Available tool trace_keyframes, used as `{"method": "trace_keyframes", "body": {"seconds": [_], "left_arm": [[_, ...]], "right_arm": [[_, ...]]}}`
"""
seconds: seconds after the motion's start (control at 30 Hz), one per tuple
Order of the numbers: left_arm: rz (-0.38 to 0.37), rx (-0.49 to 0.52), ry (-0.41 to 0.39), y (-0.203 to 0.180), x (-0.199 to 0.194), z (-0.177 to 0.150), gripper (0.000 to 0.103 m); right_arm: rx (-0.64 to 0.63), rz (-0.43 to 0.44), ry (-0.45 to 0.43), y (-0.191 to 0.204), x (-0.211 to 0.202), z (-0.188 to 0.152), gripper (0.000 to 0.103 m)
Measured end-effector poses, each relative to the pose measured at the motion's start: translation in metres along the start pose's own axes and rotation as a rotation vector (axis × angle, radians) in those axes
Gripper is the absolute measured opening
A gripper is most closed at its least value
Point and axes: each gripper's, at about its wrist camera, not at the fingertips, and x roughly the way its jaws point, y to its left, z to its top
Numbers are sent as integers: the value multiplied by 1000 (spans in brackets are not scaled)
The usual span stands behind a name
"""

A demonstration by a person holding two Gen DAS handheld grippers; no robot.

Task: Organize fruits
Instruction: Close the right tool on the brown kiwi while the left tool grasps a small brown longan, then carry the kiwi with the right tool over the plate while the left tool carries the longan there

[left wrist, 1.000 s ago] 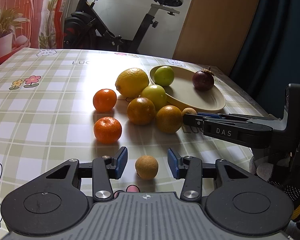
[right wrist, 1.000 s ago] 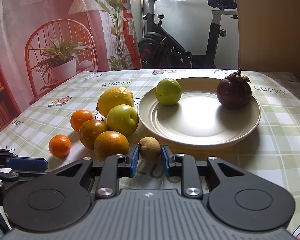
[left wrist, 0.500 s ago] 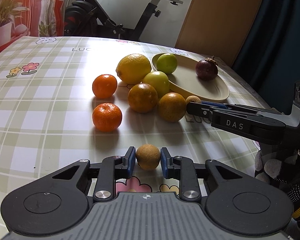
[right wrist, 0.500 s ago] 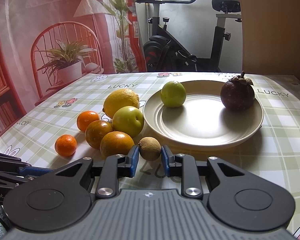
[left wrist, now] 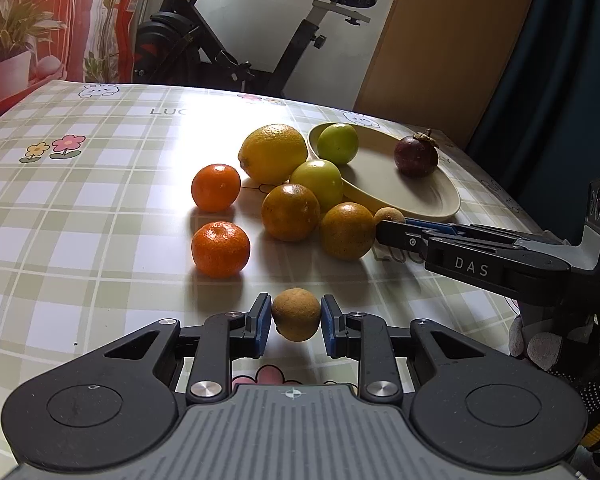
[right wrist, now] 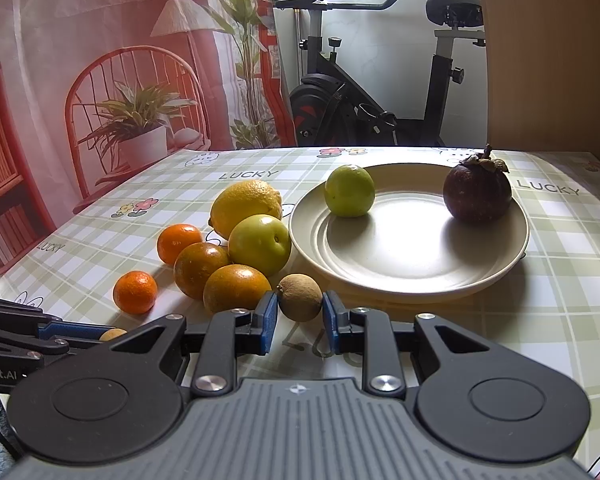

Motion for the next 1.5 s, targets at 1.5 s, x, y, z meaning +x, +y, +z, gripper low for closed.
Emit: {"method": "trace_keyframes", "body": {"seconds": [1.5], "left_arm": [[-150,25,70,-95,150,112,28]], "right_arm": [[7,-192,-80,-101,3,31,27]]}}
